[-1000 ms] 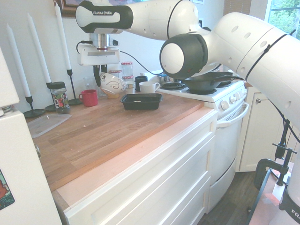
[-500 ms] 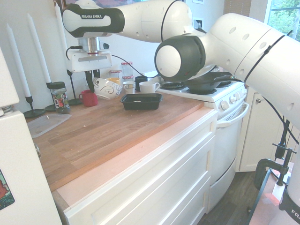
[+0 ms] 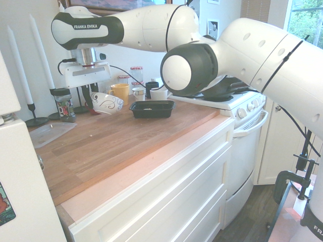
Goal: Pour the cereal into the box
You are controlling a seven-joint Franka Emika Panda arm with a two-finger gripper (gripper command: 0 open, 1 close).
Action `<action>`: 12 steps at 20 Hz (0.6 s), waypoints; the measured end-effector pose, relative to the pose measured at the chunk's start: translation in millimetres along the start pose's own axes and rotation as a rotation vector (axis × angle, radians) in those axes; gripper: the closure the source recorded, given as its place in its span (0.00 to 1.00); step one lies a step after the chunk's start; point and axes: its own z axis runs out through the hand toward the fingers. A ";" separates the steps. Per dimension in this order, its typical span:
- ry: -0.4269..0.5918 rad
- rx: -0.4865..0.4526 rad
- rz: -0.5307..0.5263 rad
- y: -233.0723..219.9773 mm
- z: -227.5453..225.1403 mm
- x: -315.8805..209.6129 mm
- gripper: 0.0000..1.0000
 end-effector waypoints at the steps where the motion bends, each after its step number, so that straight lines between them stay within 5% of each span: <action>1: -0.001 -0.006 -0.004 -3.3 3.5 -2.9 1.00; 12: -0.025 -0.062 -0.026 -22.5 51.0 -18.8 1.00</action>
